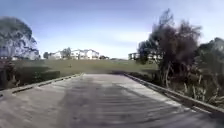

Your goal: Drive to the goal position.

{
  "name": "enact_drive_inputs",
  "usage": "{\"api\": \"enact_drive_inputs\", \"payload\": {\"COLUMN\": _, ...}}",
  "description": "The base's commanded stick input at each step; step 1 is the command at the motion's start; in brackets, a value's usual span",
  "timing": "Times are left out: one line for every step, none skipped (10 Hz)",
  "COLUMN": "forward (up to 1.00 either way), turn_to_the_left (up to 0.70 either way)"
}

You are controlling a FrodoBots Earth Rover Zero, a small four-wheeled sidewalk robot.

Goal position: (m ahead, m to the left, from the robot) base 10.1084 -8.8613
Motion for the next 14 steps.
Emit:
{"api": "enact_drive_inputs", "payload": {"forward": 1.00, "turn_to_the_left": 0.00}}
{"api": "enact_drive_inputs", "payload": {"forward": 1.00, "turn_to_the_left": 0.00}}
{"api": "enact_drive_inputs", "payload": {"forward": 1.00, "turn_to_the_left": 0.00}}
{"api": "enact_drive_inputs", "payload": {"forward": 1.00, "turn_to_the_left": 0.00}}
{"api": "enact_drive_inputs", "payload": {"forward": 1.00, "turn_to_the_left": 0.00}}
{"api": "enact_drive_inputs", "payload": {"forward": 1.00, "turn_to_the_left": 0.00}}
{"api": "enact_drive_inputs", "payload": {"forward": 1.00, "turn_to_the_left": 0.00}}
{"api": "enact_drive_inputs", "payload": {"forward": 1.00, "turn_to_the_left": 0.00}}
{"api": "enact_drive_inputs", "payload": {"forward": 1.00, "turn_to_the_left": 0.00}}
{"api": "enact_drive_inputs", "payload": {"forward": 1.00, "turn_to_the_left": 0.00}}
{"api": "enact_drive_inputs", "payload": {"forward": 1.00, "turn_to_the_left": 0.00}}
{"api": "enact_drive_inputs", "payload": {"forward": 1.00, "turn_to_the_left": 0.00}}
{"api": "enact_drive_inputs", "payload": {"forward": 1.00, "turn_to_the_left": 0.00}}
{"api": "enact_drive_inputs", "payload": {"forward": 1.00, "turn_to_the_left": 0.16}}
